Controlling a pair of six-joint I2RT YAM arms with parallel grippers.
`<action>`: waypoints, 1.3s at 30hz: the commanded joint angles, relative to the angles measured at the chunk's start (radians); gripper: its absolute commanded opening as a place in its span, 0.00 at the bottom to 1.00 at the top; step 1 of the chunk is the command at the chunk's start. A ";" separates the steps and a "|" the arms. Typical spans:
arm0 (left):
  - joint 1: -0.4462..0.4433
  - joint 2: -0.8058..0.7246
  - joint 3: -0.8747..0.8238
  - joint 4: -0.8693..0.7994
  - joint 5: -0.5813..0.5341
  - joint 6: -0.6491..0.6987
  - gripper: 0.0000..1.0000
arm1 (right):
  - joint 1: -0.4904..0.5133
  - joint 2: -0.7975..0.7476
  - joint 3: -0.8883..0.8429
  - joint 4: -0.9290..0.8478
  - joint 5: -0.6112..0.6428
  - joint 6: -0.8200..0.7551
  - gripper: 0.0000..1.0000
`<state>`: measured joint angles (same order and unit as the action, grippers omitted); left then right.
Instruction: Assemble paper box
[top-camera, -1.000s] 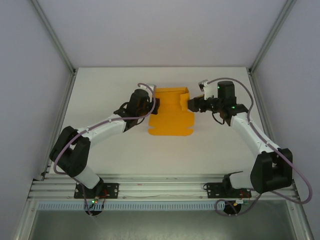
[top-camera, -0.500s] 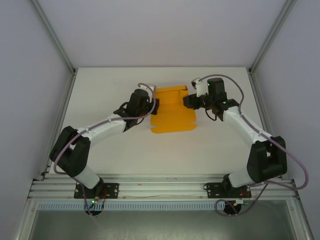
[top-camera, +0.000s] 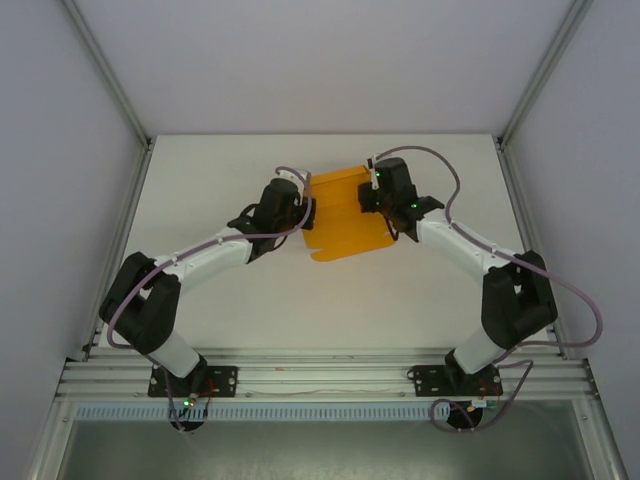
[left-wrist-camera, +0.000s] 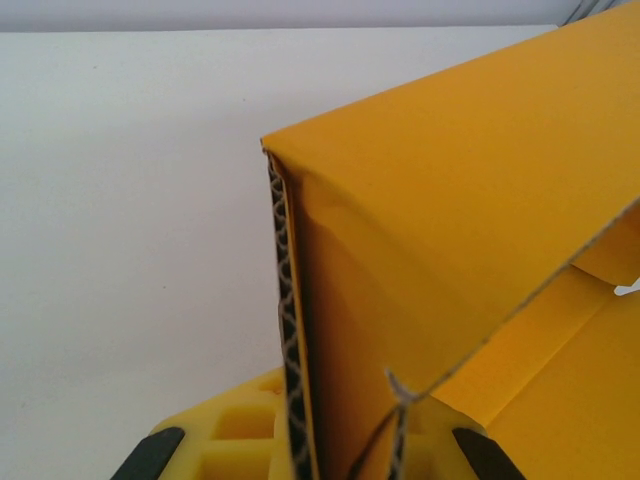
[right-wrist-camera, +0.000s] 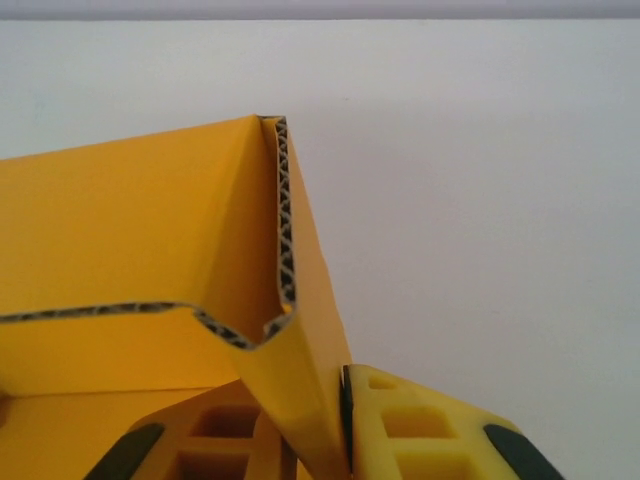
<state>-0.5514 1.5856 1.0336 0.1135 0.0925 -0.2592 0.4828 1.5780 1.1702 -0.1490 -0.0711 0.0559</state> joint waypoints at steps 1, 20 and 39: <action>-0.036 -0.033 0.035 0.053 0.072 0.017 0.00 | 0.031 0.018 0.057 -0.024 0.222 0.054 0.15; -0.049 -0.087 0.007 0.049 0.016 0.023 0.00 | 0.044 0.205 0.180 -0.194 0.766 0.167 0.00; -0.048 -0.098 -0.002 0.034 -0.013 0.017 0.00 | -0.070 0.037 -0.030 0.084 0.399 0.058 0.05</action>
<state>-0.6056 1.5829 1.0332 0.1455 0.0719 -0.2333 0.5255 1.6428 1.1893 -0.1654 0.2371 0.1272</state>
